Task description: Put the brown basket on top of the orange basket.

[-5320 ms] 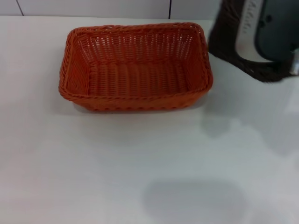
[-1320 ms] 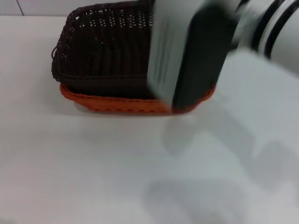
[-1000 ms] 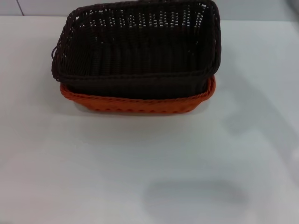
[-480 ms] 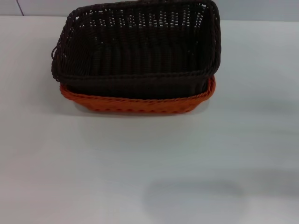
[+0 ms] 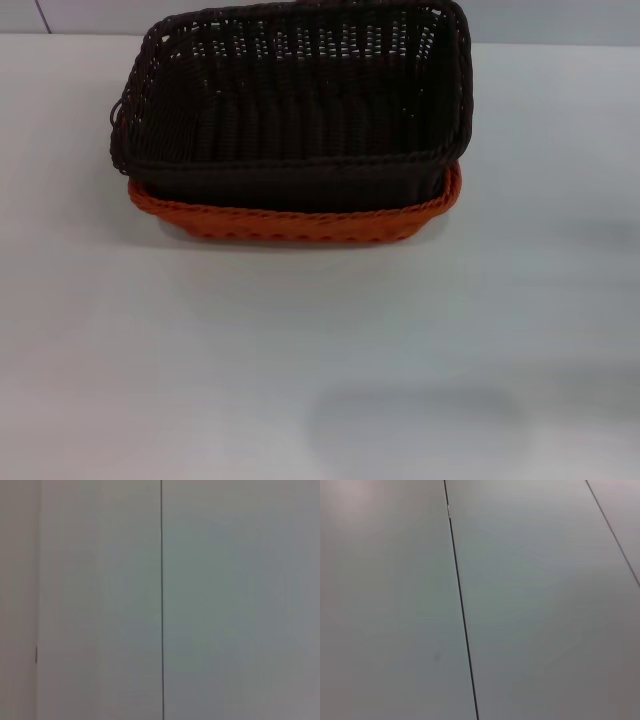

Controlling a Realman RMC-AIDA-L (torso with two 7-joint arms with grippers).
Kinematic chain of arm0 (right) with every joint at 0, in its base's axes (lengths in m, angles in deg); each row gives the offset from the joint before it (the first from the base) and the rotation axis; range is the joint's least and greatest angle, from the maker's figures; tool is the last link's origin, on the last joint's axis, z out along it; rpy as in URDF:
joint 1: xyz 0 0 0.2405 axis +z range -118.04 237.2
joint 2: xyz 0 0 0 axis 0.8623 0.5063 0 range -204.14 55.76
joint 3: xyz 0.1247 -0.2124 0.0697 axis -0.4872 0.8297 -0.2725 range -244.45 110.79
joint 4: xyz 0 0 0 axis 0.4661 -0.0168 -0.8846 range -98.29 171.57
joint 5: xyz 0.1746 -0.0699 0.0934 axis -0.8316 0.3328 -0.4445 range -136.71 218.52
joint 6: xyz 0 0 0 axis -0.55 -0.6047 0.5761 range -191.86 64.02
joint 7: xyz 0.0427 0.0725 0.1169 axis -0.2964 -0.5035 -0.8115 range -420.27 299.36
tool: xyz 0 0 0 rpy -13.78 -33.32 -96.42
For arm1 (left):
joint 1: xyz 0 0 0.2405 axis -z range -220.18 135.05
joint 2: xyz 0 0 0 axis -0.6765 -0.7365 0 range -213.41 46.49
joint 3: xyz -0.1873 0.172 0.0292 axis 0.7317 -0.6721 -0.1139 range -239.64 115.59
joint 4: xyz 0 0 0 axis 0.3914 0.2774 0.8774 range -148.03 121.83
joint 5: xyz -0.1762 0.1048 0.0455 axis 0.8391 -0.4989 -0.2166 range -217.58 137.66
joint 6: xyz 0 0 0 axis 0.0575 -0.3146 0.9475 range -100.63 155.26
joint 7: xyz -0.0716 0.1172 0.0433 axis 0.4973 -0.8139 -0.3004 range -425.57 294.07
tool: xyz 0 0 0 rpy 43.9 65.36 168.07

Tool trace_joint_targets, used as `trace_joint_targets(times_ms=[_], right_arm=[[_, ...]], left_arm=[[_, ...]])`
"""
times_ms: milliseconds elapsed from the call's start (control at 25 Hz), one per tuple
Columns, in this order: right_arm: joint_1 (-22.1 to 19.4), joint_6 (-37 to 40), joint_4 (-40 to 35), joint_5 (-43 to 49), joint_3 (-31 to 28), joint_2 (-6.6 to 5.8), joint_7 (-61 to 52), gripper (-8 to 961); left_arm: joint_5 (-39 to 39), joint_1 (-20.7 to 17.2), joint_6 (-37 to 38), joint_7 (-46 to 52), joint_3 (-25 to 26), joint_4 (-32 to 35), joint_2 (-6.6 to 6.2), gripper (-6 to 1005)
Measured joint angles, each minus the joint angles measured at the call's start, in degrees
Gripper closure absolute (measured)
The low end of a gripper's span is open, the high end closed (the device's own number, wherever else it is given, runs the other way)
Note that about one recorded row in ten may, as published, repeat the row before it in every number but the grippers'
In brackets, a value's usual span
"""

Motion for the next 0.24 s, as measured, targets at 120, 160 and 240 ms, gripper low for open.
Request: trace_joint_targets(times_ms=[120,160,240], right_arm=[[0.10,-0.59,-0.50,-0.04,-1.27,0.13,0.00,279],[0.29,-0.95,-0.46,-0.06,-1.74,0.14,0.01,279],[0.89,-2.12,0.11,-0.10,-2.39,0.15,0.02,279]], left_arm=[[0.00,-0.32,1.10,-0.08,-0.27,-0.04,0.03,401],[0.00,-0.42,1.55,-0.09,-0.32,-0.04,0.07,401],[0.00,-0.62,2.04,0.00,-0.34,-0.04,0.22,401]])
